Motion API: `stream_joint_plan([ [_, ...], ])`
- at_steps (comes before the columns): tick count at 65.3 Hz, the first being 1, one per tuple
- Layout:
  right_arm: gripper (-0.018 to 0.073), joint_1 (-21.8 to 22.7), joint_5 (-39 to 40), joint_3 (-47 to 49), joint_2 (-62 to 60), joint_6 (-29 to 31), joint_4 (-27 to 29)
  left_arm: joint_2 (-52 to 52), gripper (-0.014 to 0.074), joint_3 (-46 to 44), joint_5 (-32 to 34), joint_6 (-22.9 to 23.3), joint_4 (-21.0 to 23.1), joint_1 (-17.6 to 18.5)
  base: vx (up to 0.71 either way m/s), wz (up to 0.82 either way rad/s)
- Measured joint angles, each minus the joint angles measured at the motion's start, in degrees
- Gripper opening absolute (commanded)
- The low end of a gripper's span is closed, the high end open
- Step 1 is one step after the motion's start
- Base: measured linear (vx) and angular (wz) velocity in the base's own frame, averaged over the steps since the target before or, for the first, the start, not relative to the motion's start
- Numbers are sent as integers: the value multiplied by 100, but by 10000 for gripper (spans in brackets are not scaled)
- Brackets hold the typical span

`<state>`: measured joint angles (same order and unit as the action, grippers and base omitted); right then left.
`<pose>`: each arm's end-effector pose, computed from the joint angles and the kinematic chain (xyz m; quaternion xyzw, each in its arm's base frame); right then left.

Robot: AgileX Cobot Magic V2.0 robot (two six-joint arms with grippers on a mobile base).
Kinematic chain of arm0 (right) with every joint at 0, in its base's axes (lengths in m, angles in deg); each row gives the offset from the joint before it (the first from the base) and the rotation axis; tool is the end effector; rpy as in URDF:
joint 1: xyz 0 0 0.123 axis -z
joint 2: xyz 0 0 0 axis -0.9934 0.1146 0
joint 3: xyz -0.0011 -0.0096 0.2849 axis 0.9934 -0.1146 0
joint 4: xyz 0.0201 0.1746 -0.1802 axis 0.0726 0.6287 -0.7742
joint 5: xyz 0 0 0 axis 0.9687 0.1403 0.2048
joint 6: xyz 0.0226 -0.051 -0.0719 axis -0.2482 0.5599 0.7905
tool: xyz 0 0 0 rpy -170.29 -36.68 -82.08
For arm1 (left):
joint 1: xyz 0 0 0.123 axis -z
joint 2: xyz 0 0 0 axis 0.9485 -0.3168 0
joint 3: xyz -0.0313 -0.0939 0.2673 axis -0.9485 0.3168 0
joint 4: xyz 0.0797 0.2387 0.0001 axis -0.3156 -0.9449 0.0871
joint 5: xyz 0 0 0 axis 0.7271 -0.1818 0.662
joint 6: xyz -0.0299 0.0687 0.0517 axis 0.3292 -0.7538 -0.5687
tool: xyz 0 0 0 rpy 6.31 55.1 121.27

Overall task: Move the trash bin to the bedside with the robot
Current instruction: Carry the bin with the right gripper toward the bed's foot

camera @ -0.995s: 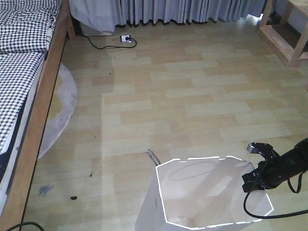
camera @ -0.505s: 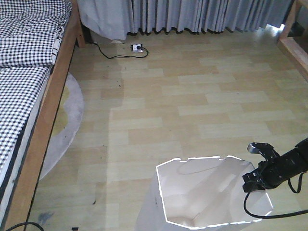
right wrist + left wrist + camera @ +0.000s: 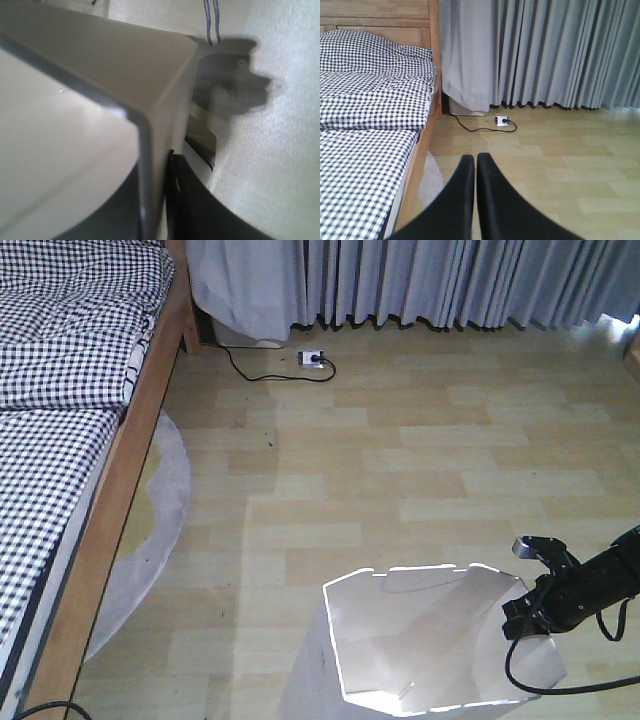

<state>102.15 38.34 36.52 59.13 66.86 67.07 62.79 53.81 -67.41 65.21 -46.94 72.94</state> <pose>0.3157 -0.0654 -0.0375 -0.0897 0.9682 0.2322 0.0260 0.0558 0.0003 0.1848 -0.0102 0.7509 -0.0131 0.6602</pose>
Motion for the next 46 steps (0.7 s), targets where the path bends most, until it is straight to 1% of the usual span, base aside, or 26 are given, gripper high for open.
stream_joint_plan([
  [46, -6, 0, 12, 0, 0, 0, -3, 0, -6, 0, 0, 0, 0, 0, 35, -2],
])
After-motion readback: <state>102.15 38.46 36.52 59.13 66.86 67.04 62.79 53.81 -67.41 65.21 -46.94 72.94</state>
